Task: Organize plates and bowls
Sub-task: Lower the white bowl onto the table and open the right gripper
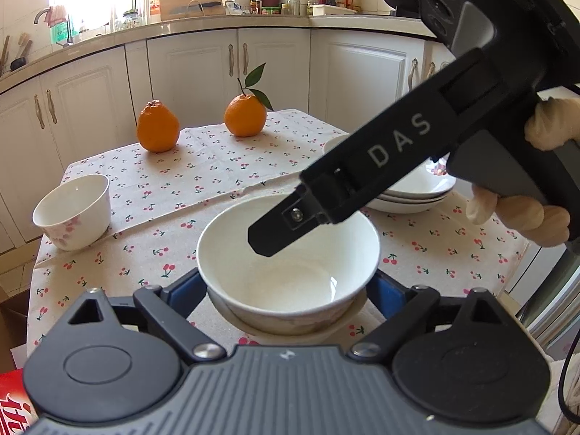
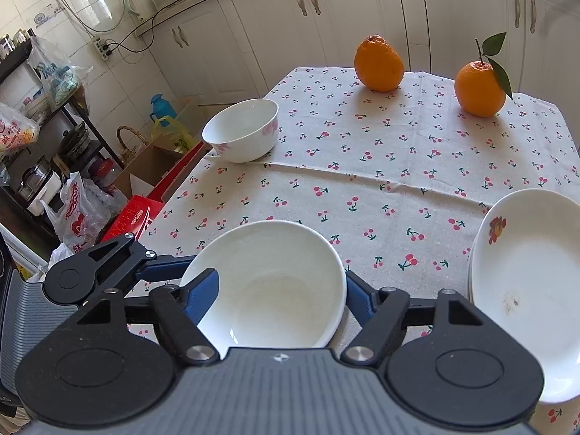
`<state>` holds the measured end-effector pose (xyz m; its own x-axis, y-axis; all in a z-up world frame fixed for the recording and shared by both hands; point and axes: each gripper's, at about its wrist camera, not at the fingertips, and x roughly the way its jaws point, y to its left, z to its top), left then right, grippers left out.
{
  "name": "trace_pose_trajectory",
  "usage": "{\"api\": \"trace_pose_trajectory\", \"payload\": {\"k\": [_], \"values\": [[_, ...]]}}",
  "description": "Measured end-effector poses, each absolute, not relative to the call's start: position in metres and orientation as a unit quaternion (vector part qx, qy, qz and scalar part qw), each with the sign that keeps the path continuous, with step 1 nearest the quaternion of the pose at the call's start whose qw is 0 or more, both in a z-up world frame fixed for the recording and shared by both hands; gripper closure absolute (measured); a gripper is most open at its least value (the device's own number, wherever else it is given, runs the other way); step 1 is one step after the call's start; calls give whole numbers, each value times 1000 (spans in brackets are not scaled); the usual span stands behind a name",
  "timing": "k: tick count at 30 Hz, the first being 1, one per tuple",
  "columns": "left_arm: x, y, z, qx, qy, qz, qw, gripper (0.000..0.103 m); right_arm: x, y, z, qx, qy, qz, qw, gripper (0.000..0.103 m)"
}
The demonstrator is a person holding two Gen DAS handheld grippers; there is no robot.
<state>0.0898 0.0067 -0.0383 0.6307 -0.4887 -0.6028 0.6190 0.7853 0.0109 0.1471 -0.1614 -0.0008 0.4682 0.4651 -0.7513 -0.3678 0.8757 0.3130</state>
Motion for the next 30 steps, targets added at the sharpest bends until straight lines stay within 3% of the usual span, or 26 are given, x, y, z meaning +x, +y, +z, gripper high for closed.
{"api": "trace_pose_trajectory", "payload": {"k": [7,16,30], "values": [[84,10,-33,115,286,-306,901,4,144,-165,6,53,433,238,868,2],[77,23,-15,105,252,-287,918,4,142,-171,10,54,421,221,878,1],[89,45,-27,83,270,-255,925,4,144,-165,23,32,406,218,887,0]]}}
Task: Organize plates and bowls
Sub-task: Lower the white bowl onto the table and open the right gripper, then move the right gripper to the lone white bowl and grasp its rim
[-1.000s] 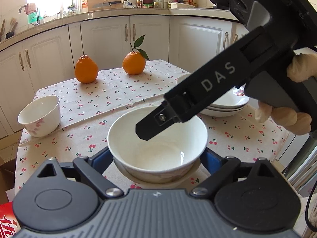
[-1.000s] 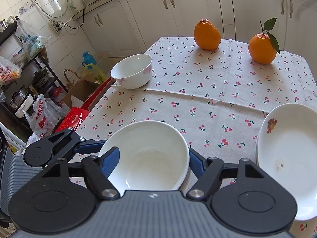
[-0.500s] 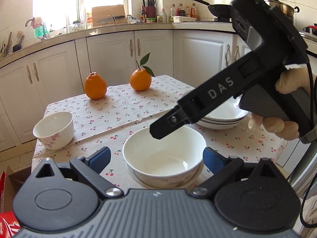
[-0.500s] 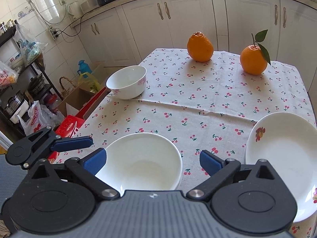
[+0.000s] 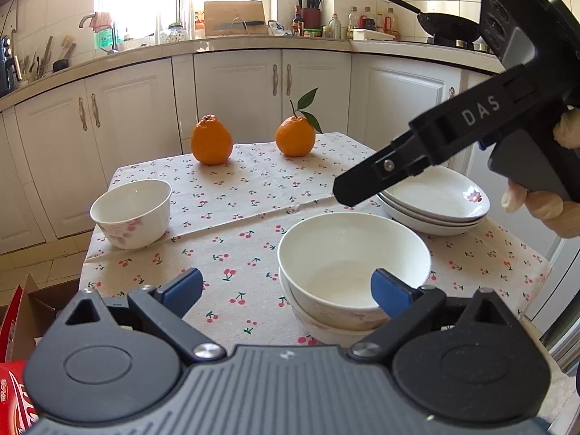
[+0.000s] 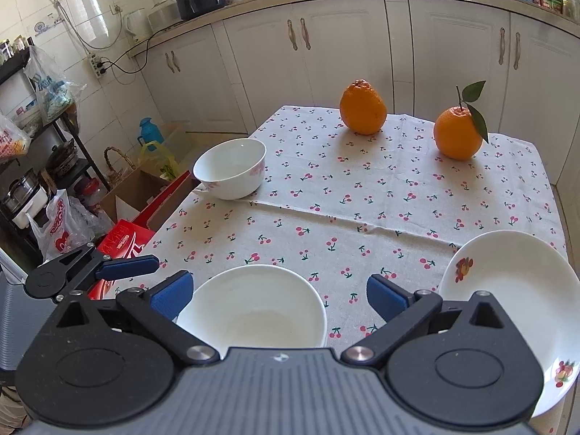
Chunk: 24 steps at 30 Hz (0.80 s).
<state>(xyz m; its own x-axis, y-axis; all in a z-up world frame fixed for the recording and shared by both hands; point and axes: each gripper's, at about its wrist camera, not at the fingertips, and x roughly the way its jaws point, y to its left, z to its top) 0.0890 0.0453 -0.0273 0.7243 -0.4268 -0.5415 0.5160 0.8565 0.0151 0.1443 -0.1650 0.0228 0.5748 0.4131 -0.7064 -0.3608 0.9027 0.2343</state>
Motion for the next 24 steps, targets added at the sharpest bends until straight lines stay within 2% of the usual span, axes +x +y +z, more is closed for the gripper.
{"api": "trace_pose_trajectory", "payload": {"k": [8,24], "values": [[97,69,-23,89,253,-223,937,3,161,-142,38,-4,396,229,889,0],[178,119,-36,70,275,-139,949,2,231,-70,58,-77,404,291,864,0]]}}
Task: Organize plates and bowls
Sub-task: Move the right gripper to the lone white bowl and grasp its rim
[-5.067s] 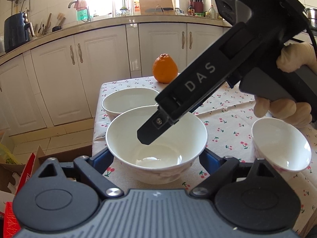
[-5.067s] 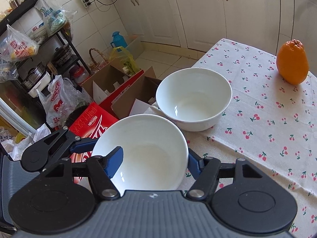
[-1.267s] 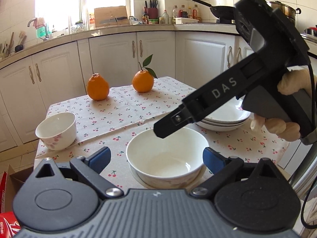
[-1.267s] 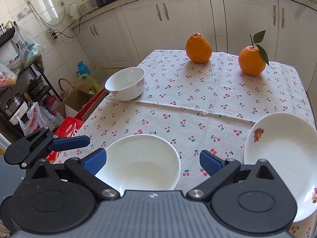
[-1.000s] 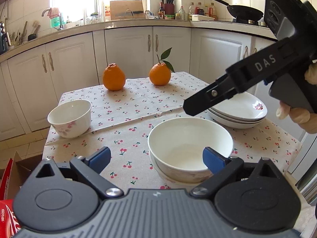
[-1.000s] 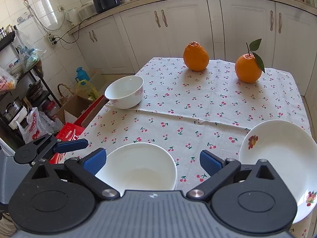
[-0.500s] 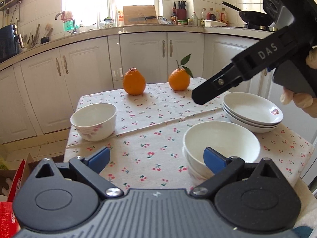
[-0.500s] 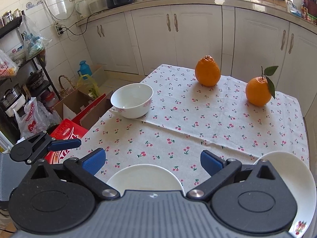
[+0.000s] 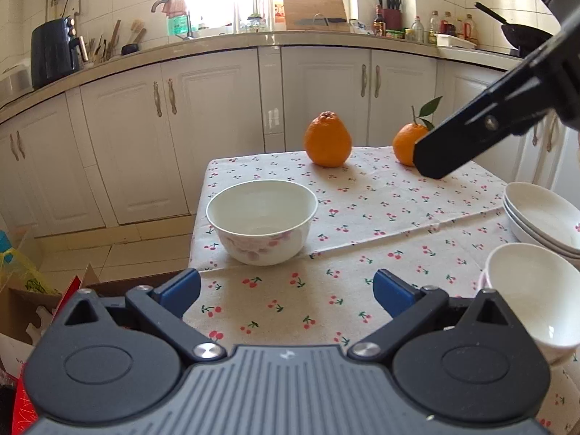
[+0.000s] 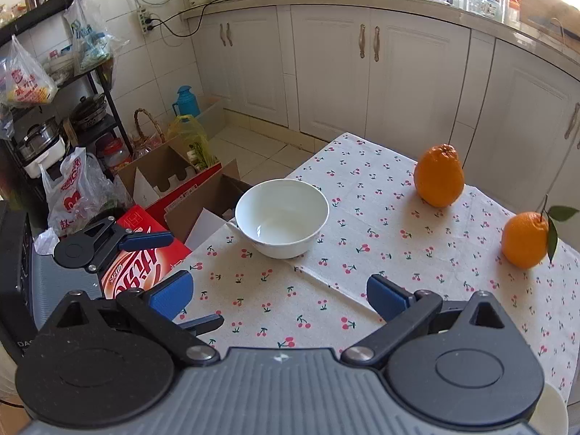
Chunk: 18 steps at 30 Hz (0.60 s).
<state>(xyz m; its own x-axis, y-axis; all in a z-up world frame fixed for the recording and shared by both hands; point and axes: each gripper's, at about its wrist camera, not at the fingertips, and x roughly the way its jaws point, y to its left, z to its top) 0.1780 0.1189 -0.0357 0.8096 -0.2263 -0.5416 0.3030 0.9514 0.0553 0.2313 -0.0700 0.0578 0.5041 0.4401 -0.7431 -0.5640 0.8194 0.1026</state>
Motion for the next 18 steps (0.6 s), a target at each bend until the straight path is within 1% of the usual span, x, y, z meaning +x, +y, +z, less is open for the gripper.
{"api": "trace_pose_trajectory", "payload": {"k": [8,18], "values": [[207,118,-44,91,264,-124,952,2,276,-43,47,-114,421,318,842,0],[243,116,-54,78,273,-126,950,2,345,-32,27,-75,460,363,806,0]]}}
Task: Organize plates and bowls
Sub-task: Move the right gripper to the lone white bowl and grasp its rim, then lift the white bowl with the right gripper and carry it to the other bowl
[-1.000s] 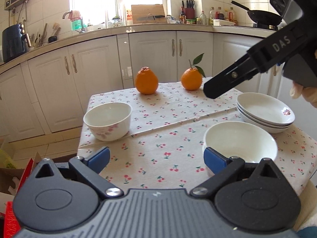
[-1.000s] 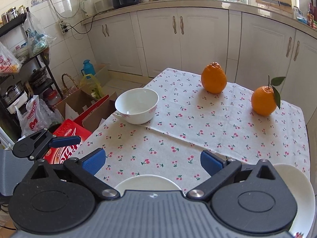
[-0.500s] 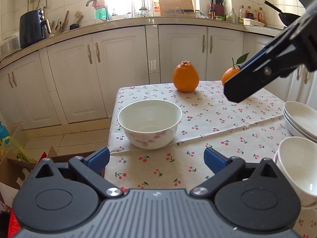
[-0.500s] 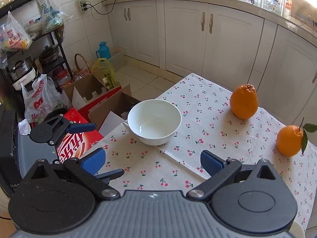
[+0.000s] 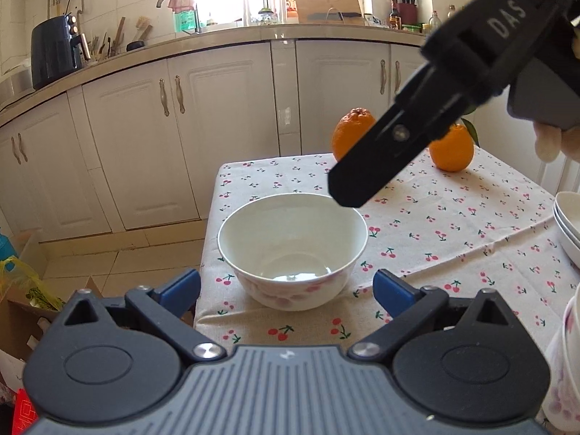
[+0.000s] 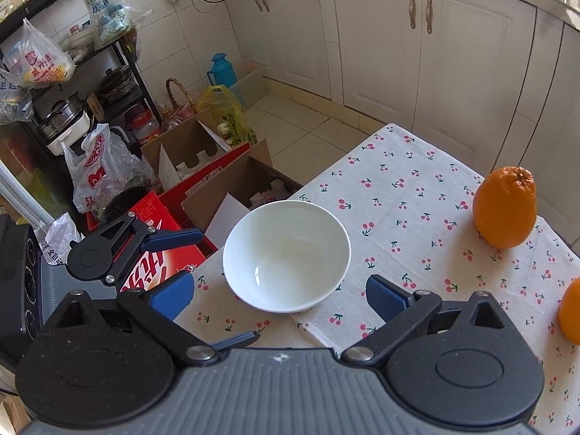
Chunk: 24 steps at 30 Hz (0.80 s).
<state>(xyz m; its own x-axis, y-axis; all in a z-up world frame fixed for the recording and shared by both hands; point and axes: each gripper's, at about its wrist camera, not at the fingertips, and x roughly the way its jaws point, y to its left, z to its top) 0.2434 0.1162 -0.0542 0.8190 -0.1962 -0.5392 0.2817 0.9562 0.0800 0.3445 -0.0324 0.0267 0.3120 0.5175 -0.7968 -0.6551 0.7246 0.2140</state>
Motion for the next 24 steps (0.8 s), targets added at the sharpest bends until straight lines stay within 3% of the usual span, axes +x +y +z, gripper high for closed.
{"api": "trace_pose_trajectory", "payload": {"k": [5,19,24], "values": [[257,113,-60,70,279,-130,949,2,373,-27,9,-60,483,361,796,2],[272,111,-69,70,287,-142,945,8,412,-17,-25,-23,522,376,766,28],[275,112,-67,61,286,-141,946,9,411,-14,-27,-25,519,381,765,30]]}}
